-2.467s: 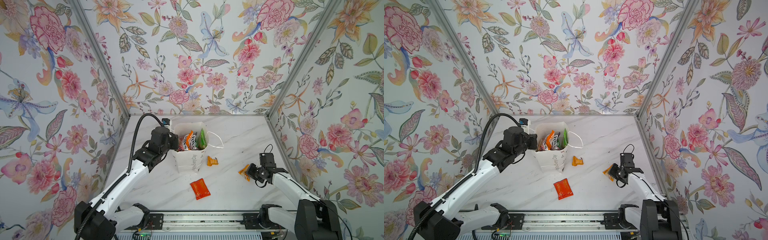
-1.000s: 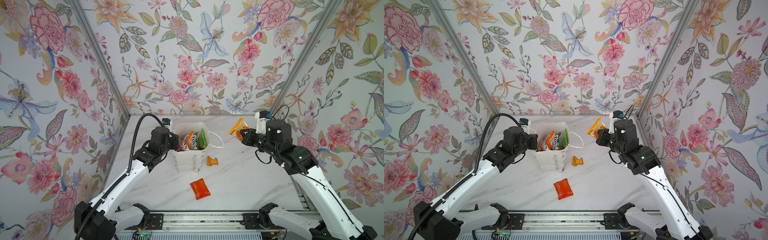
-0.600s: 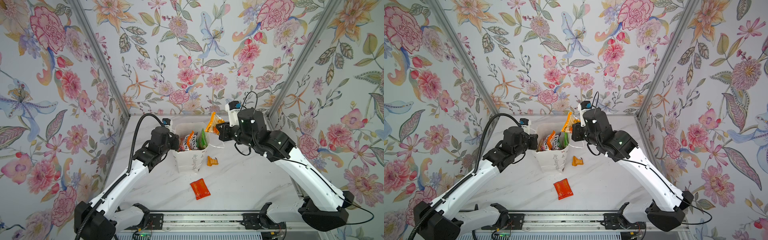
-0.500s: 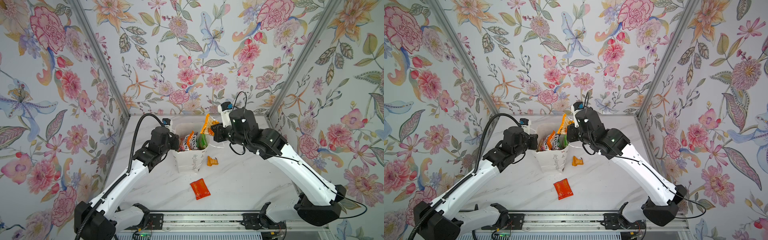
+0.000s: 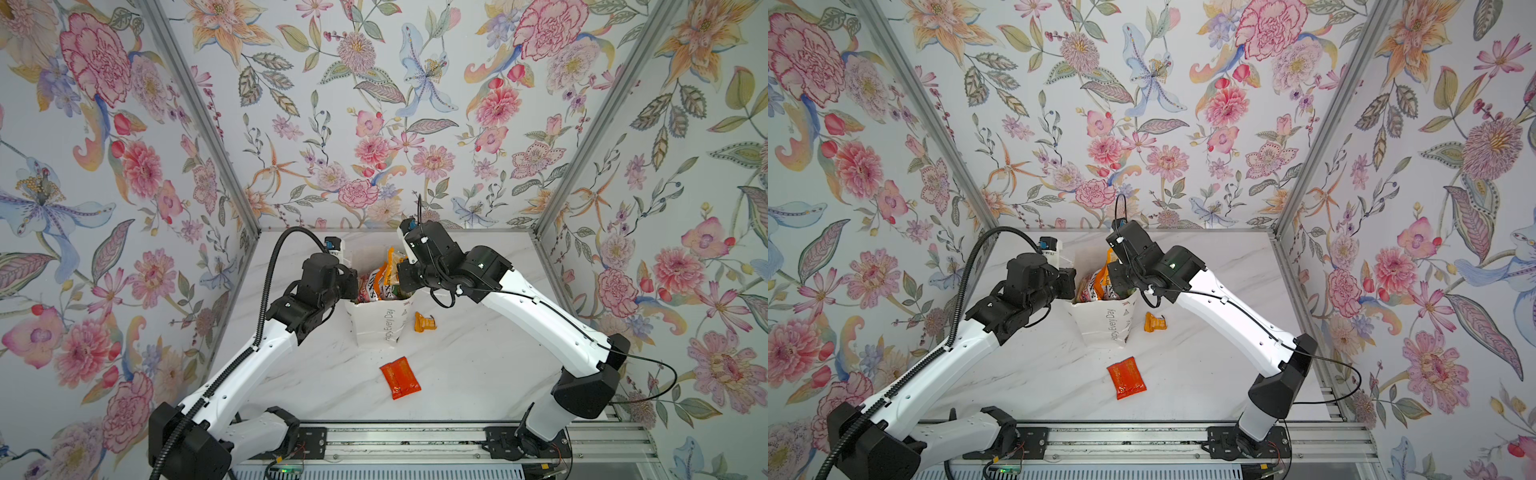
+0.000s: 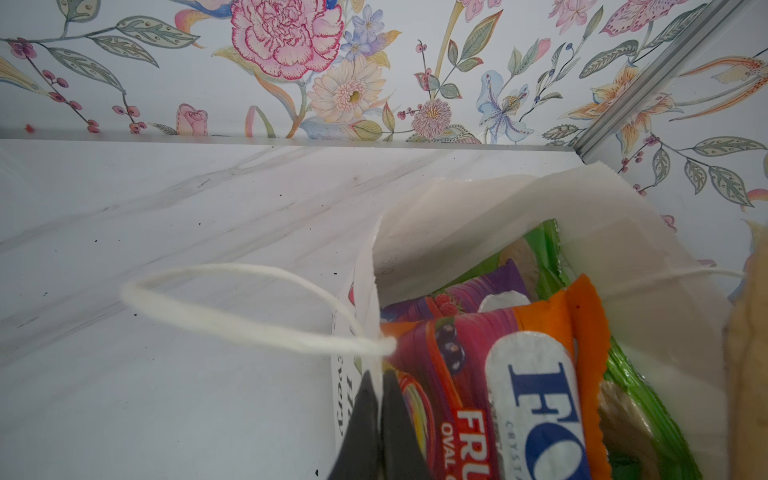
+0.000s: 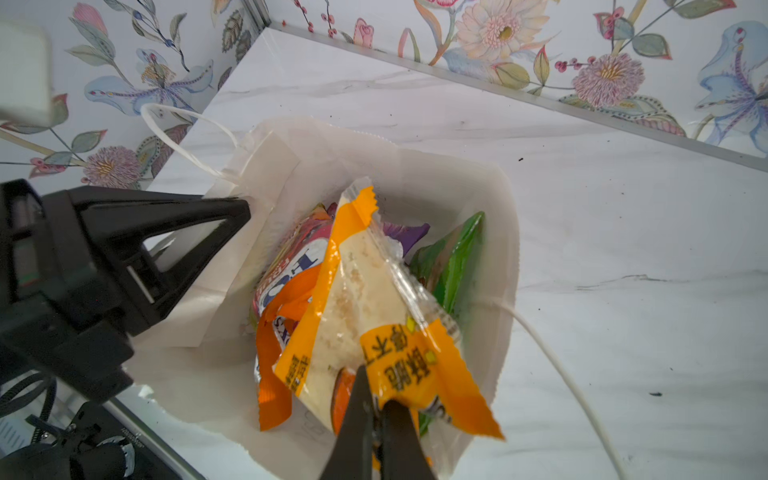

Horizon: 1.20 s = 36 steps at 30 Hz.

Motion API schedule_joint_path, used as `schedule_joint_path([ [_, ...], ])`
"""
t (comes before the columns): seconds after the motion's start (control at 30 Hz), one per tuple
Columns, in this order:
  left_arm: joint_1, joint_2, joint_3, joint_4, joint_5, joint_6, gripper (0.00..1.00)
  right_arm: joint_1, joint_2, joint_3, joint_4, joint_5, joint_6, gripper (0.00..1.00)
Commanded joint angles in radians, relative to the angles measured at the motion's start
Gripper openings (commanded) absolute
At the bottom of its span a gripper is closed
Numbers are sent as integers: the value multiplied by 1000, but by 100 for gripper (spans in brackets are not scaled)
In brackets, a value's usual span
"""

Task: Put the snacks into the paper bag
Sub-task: 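Lower the yellow snack into the bag and open the right gripper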

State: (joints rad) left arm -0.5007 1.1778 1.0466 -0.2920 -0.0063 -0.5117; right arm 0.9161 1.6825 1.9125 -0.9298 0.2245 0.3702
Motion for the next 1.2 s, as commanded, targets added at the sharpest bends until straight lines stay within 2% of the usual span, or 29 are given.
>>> schedule_joint_path([
  [0.0, -1, -19, 23, 71, 4, 4, 0, 1, 28, 34, -46, 33, -16, 0],
  [0.27, -2, -24, 24, 68, 3, 5, 0, -8, 120, 65, -52, 15, -24, 0],
  [0.6, -1, -28, 26, 67, 4, 1, 0, 4, 276, 210, -60, -66, -28, 0],
  [0.93, 0, -28, 23, 68, -3, 4, 0, -42, 294, 220, -60, -30, -24, 0],
  [1.1, 0, -33, 22, 65, -9, 5, 0, -50, 314, 229, -87, 29, -22, 0],
  [1.17, -1, -35, 23, 62, -12, 7, 0, -52, 316, 229, -88, 31, -23, 4],
])
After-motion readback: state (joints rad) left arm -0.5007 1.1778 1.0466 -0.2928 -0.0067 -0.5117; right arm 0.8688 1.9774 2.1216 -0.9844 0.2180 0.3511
